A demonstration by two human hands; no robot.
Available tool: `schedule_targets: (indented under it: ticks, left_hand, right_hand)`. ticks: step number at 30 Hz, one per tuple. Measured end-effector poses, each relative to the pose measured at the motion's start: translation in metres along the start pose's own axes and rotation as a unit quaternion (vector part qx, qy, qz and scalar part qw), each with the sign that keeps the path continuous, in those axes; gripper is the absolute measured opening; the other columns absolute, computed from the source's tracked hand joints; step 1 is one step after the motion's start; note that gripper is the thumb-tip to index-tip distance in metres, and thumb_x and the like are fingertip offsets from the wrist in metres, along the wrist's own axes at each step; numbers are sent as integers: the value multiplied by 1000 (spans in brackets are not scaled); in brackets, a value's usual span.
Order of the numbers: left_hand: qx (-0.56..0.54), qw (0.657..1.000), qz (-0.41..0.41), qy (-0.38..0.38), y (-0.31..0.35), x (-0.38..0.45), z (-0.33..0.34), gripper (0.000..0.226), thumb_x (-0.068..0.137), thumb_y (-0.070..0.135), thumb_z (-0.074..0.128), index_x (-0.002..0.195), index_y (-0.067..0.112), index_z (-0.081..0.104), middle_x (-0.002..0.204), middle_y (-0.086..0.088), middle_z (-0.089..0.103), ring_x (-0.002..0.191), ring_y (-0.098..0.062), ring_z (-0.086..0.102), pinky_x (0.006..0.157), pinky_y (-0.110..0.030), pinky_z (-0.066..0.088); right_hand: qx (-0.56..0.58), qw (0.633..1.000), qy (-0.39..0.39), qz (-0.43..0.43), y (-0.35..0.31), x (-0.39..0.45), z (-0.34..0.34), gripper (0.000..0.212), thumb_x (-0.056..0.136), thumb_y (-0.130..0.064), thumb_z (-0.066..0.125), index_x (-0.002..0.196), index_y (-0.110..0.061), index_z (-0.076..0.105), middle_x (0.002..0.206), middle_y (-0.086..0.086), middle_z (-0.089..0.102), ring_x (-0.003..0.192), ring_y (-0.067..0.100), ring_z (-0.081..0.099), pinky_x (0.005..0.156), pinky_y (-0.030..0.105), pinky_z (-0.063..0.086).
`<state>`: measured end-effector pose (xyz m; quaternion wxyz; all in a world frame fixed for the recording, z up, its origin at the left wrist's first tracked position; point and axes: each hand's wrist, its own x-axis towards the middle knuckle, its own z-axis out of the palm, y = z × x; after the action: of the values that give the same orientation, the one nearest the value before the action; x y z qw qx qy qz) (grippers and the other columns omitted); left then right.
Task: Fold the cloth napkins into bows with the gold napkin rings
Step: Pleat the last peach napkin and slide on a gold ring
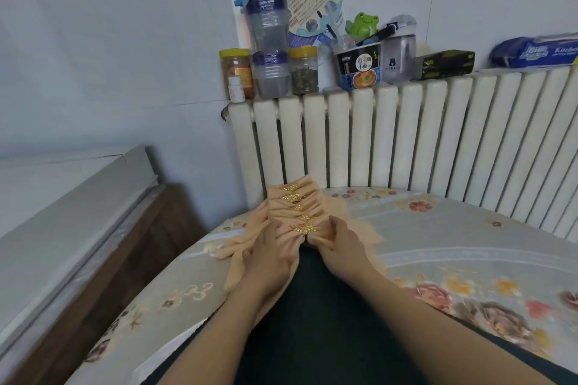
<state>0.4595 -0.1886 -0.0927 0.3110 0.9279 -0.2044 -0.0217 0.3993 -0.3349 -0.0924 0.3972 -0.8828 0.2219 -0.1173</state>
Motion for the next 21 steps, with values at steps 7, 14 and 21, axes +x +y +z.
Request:
schedule_targets:
  ticks: [7,14,21]
  left_hand:
    - [142,987,40,-63,-27,8,4,55,98,43,30,148,32,8,156,3,16,142,-19,17,114,-44,9]
    - [183,982,41,-36,0,-14,-16,58,99,46,26,150,26,5,158,0,5,144,-22,10,115,-45,8]
    - [157,983,64,-72,33,-88,-30,64,97,42,39,150,29,5,159,3,0,145,-19,4,116,-43,5]
  right_hand:
    - [-122,991,-21,-44,13,7,5,66,94,-23,44,150,-22,10,147,6,37,131,23,39,107,34,31]
    - [-160,982,-4,-100,13,-20,-6,68,93,-28,48,150,-19,13,154,5,25,141,22,22,115,36,19]
    - [-196,973,-31,-117,4,-94,-36,63,95,-34,49,149,-21,20,156,0,22,144,17,17,117,34,15]
